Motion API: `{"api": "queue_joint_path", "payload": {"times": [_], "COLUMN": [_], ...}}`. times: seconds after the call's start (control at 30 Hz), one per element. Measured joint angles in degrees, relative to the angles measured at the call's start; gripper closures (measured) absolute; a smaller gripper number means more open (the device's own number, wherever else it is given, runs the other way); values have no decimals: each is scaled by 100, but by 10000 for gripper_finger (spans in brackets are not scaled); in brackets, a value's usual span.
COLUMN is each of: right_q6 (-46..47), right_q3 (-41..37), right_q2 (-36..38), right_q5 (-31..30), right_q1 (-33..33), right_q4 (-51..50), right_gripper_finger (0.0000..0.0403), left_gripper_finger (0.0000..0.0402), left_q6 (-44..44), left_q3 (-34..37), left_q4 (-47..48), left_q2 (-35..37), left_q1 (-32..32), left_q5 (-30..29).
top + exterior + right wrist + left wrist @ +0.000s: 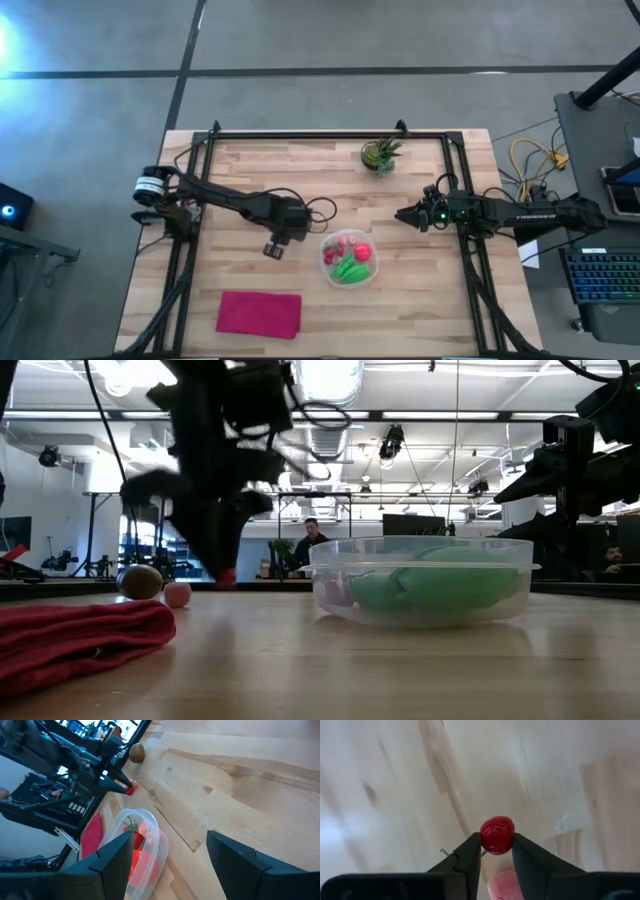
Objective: Pick and placing Produce into tupperware
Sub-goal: Put the cherry into the container
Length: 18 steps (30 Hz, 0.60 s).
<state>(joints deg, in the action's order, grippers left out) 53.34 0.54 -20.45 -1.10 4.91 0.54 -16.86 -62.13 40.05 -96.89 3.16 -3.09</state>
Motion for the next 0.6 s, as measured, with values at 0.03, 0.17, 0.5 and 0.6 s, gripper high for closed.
{"api": "queue_joint_path", "payload": {"times": [0.03, 0.17, 0.5, 0.6], "right_q6": [2, 11, 0, 4], "right_q3": [0, -1, -1, 0], "right_q2": [0, 0, 1, -11], "right_q5": [0, 0, -42, -42], "right_q1": [-2, -1, 0, 0], "right_q4": [0, 0, 4, 4], "right_gripper_finger": [161, 161, 161, 161], "left_gripper_finger": [315, 316, 313, 301], "left_q6": [4, 126, 1120, 1275], "left_q3": [-116, -687, -1694, -1911], "left_q4": [75, 124, -696, -674], "left_q2": [23, 143, -356, -697], "left_q1": [0, 59, 223, 371], "left_q5": [-2, 97, 1104, 1119]}}
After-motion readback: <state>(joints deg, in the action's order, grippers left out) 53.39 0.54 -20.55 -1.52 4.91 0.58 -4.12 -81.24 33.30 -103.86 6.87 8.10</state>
